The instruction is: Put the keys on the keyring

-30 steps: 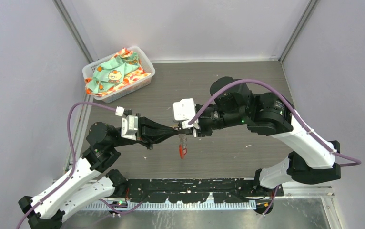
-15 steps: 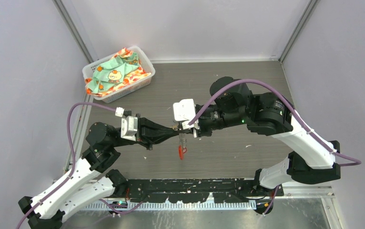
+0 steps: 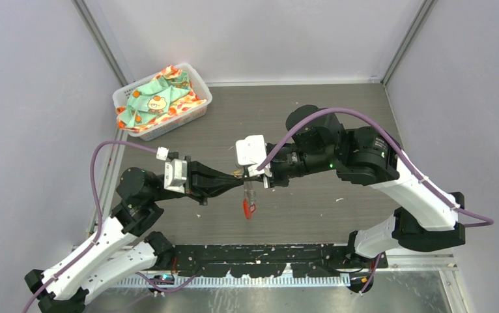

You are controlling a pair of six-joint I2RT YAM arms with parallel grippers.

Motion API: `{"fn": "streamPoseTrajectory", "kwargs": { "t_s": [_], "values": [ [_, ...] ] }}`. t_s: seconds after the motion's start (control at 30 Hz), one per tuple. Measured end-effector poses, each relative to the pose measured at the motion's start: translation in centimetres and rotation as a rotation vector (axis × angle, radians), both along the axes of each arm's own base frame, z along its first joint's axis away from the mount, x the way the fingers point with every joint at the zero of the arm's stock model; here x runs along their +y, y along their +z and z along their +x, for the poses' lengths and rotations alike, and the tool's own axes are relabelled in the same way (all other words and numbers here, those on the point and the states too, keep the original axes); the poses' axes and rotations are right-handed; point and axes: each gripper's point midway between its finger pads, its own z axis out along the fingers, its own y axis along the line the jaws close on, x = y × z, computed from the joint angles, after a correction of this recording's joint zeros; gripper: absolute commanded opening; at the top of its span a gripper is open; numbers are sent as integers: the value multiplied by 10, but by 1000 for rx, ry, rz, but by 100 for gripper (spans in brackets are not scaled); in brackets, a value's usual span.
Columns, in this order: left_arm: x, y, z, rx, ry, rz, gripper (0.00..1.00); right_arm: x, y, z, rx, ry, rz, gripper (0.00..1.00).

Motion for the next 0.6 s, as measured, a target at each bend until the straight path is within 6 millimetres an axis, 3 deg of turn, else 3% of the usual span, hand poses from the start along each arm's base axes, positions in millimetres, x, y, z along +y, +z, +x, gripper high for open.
{"fn": "streamPoseTrajectory", "kwargs": {
  "t_s": [0.2,0.33,0.4,0.53,0.6],
  "values": [
    [0,-3,1,8,1,11,0,7,-7,2,8,-3,4,16],
    [-1,-4,1,11,1,16,0,8,-8,2,9,-3,6,5],
    [-1,-4,1,10,1,16,0,8,-7,2,11,-3,6,4],
    [0,-4,1,8,2,14,0,8,-7,2,13,-2,5,4],
    [0,-4,1,7,2,13,0,8,-7,2,13,-2,5,10]
  ]
}}
